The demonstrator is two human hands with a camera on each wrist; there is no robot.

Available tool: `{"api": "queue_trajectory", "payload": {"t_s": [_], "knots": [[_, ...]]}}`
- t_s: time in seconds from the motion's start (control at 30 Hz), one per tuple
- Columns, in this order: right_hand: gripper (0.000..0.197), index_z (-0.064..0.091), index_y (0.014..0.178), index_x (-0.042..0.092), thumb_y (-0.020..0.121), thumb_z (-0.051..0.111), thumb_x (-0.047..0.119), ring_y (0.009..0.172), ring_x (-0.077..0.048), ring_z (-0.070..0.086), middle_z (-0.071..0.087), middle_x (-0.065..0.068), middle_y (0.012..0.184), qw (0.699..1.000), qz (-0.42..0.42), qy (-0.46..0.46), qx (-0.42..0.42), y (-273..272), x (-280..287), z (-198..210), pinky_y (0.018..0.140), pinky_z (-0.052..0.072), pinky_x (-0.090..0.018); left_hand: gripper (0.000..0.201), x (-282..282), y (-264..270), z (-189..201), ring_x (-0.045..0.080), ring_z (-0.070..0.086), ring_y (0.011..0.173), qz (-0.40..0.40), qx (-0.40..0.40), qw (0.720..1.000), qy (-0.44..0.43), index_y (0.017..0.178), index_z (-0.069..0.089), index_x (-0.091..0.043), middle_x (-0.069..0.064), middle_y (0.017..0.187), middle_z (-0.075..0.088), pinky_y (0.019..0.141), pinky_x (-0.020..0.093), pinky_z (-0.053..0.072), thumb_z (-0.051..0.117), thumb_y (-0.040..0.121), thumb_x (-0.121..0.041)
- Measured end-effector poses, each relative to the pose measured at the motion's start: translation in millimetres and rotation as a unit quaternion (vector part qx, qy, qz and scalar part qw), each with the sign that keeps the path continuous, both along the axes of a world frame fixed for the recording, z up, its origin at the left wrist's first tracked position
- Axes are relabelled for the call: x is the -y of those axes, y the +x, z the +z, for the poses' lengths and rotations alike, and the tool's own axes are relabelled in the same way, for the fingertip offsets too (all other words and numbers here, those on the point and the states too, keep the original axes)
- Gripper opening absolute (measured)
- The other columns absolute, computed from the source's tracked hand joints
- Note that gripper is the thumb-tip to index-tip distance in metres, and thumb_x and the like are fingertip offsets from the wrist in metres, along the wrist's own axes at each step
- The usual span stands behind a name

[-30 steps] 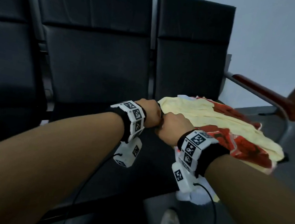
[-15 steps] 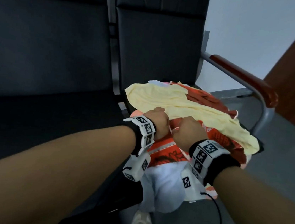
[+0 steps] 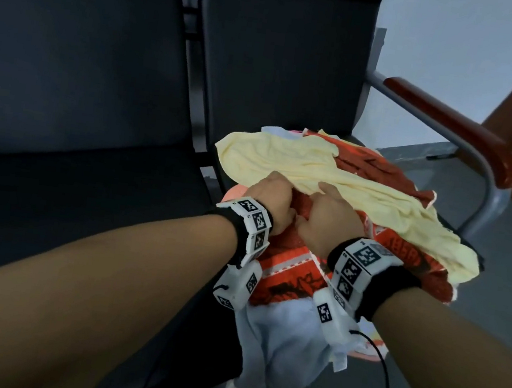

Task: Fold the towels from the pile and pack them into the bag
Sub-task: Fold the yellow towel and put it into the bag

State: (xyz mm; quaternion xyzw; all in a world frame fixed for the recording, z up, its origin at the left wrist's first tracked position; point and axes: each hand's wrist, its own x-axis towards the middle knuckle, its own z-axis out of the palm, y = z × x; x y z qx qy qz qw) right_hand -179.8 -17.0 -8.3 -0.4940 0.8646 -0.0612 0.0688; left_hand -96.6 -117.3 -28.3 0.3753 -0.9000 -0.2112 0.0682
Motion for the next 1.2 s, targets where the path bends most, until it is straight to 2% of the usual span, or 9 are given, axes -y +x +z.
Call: {"api": "queue_trajectory", "payload": {"t_s": [0.17, 0.3, 0.4, 0.5, 0.67, 0.9, 1.07, 1.13, 1.2], "knots": [[0.034, 0.065, 0.123, 0.013, 0.093, 0.054, 0.022, 0.144, -0.022, 0.037, 0.053, -0.007, 0.145, 0.998, 0.057, -0.037, 0.014, 24.5, 7.4, 24.6, 0.107, 0.040, -0.034, 0.013, -6.8, 31.6, 41.0, 0.016, 0.064, 0.094, 0.042, -0.159, 0.982, 0.089, 0.103, 0.072, -0.025, -0.003, 0.103, 0.070, 0.074, 0.021, 0.045, 0.065, 0.094, -0.018], [0.024, 0.067, 0.110, 0.004, 0.088, 0.060, 0.010, 0.103, -0.033, 0.061, 0.054, -0.009, 0.129, 0.989, 0.064, -0.132, 0.005, 58.6, 8.9, 46.0, 0.081, 0.047, -0.033, 0.023, -14.6, 70.1, 72.0, 0.006, 0.061, 0.070, 0.062, -0.237, 0.964, 0.108, 0.084, 0.058, -0.027, -0.003, 0.084, 0.065, 0.056, 0.015, 0.042, 0.058, 0.089, -0.005], [0.025, 0.071, 0.103, 0.008, 0.081, 0.062, 0.001, 0.093, -0.030, 0.062, 0.058, -0.005, 0.117, 0.970, 0.118, -0.215, 0.009, 94.0, 9.8, 65.9, 0.080, 0.050, -0.037, 0.021, -17.5, 110.4, 90.5, 0.023, 0.059, 0.074, 0.082, -0.253, 0.962, 0.056, 0.085, 0.047, -0.029, 0.005, 0.085, 0.066, 0.061, 0.029, 0.048, 0.055, 0.084, -0.009], [0.031, 0.075, 0.098, 0.012, 0.077, 0.061, -0.006, 0.092, -0.022, 0.062, 0.062, 0.001, 0.110, 0.927, 0.189, -0.322, 0.044, 139.5, 11.8, 87.3, 0.084, 0.051, -0.035, 0.016, -19.6, 159.5, 105.7, 0.024, 0.063, 0.080, 0.114, -0.294, 0.949, 0.031, 0.093, 0.051, -0.026, 0.001, 0.084, 0.067, 0.068, 0.040, 0.054, 0.061, 0.088, -0.016], [0.033, 0.074, 0.092, 0.008, 0.074, 0.056, -0.012, 0.094, -0.018, 0.063, 0.064, 0.002, 0.108, 0.868, 0.255, -0.420, 0.073, 221.6, 20.7, 98.7, 0.087, 0.053, -0.036, 0.006, -19.2, 244.8, 118.7, 0.020, 0.066, 0.082, 0.153, -0.319, 0.935, 0.002, 0.091, 0.065, -0.027, -0.004, 0.082, 0.069, 0.070, 0.037, 0.054, 0.061, 0.094, -0.030], [0.033, 0.072, 0.103, 0.013, 0.080, 0.058, -0.005, 0.106, -0.018, 0.060, 0.062, 0.007, 0.120, 0.835, 0.298, -0.449, 0.112, 308.9, 32.9, 93.0, 0.096, 0.051, -0.036, 0.021, -19.3, 340.8, 104.8, 0.016, 0.066, 0.076, 0.218, -0.363, 0.906, 0.002, 0.078, 0.067, -0.029, -0.005, 0.076, 0.070, 0.066, 0.034, 0.053, 0.054, 0.095, -0.028], [0.039, 0.067, 0.116, 0.010, 0.080, 0.067, -0.005, 0.106, -0.006, 0.061, 0.054, 0.011, 0.131, 0.810, 0.303, -0.465, 0.190, 333.8, 49.9, 77.7, 0.088, 0.056, -0.027, 0.012, -9.6, 380.6, 65.1, 0.011, 0.067, 0.076, 0.285, -0.401, 0.871, 0.008, 0.098, 0.067, -0.037, -0.008, 0.079, 0.071, 0.070, 0.035, 0.055, 0.066, 0.090, -0.029], [0.044, 0.064, 0.122, 0.011, 0.081, 0.070, -0.005, 0.106, -0.006, 0.062, 0.049, 0.014, 0.135, 0.810, 0.299, -0.455, 0.218, 335.3, 56.5, 68.7, 0.086, 0.055, -0.021, 0.004, -5.6, 390.9, 43.6, 0.012, 0.064, 0.069, 0.309, -0.401, 0.862, 0.036, 0.092, 0.068, -0.036, -0.008, 0.071, 0.067, 0.063, 0.032, 0.051, 0.068, 0.090, -0.033], [0.043, 0.063, 0.123, 0.013, 0.083, 0.072, -0.001, 0.105, -0.005, 0.062, 0.048, 0.016, 0.136, 0.821, 0.290, -0.434, 0.231, 334.4, 63.7, 55.6, 0.084, 0.053, -0.017, 0.017, -0.9, 395.9, 29.0, 0.013, 0.061, 0.066, 0.320, -0.383, 0.865, 0.048, 0.079, 0.068, -0.030, -0.010, 0.063, 0.063, 0.058, 0.028, 0.046, 0.063, 0.094, -0.034]]}}
